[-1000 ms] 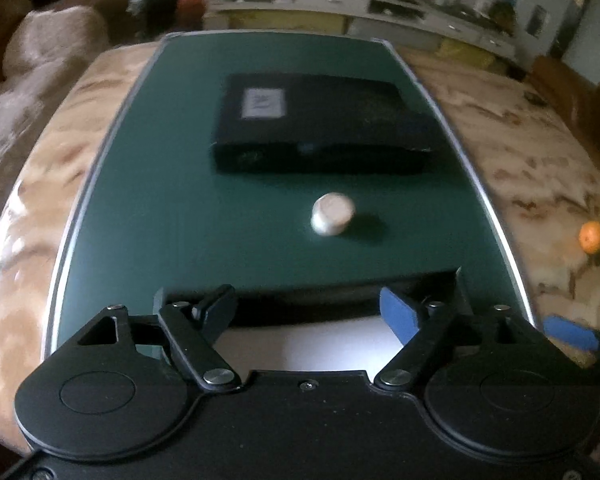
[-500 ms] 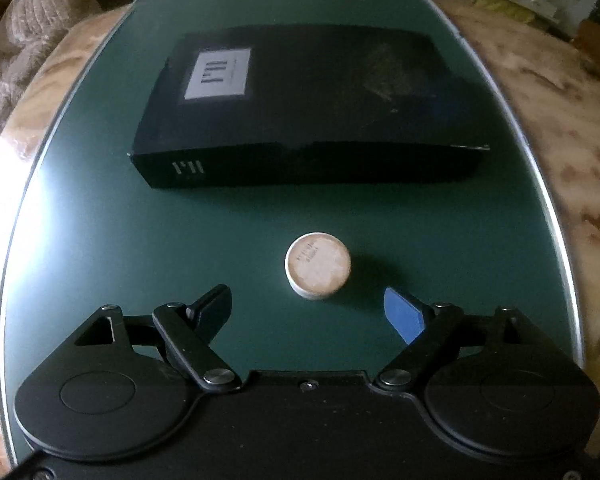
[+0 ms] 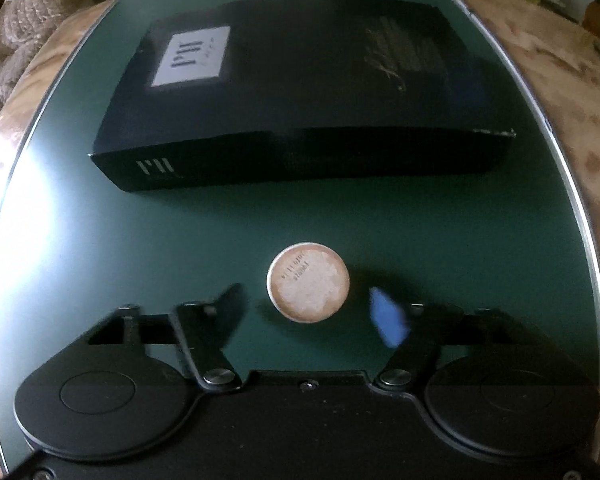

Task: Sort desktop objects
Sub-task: 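Close the left tool around the wooden-lidded jar, then carry the wooden-lidded jar over the black tray with the left tool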

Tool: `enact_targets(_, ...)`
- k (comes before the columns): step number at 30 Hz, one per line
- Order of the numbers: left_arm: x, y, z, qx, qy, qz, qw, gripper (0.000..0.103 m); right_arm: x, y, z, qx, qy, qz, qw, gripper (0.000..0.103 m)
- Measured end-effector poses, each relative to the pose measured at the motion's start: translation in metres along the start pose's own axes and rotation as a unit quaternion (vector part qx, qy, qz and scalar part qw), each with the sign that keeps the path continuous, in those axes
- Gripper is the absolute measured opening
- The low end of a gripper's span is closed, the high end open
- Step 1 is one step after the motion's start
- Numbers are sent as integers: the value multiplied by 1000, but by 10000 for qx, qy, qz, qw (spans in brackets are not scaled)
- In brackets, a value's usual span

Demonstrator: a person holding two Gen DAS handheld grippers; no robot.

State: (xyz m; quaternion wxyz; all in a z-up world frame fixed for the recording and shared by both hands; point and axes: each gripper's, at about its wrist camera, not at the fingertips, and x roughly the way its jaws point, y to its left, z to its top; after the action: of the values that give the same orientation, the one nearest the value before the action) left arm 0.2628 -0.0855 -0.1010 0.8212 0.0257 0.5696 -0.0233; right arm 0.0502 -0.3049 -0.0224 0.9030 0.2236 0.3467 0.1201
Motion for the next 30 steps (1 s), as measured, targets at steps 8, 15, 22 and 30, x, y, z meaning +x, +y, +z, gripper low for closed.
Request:
enact_targets(8,-3,2,-1,-25,-106,-16,9999,41,3,0,0,36,52,42,10000,103)
enact_targets(15,-4,5,-4,-14,-191,8,9998,40,6,-1,-3,45,100,64,9999,103)
enact_targets(22,-14,11,-6,-94,-270,-35,9996,40,7,5,-5,12,106,86,9999,103)
enact_targets(30,-63,20,-17,-119,-528,-138,9984,40,0,16,-6,-33,28,109,9999,103)
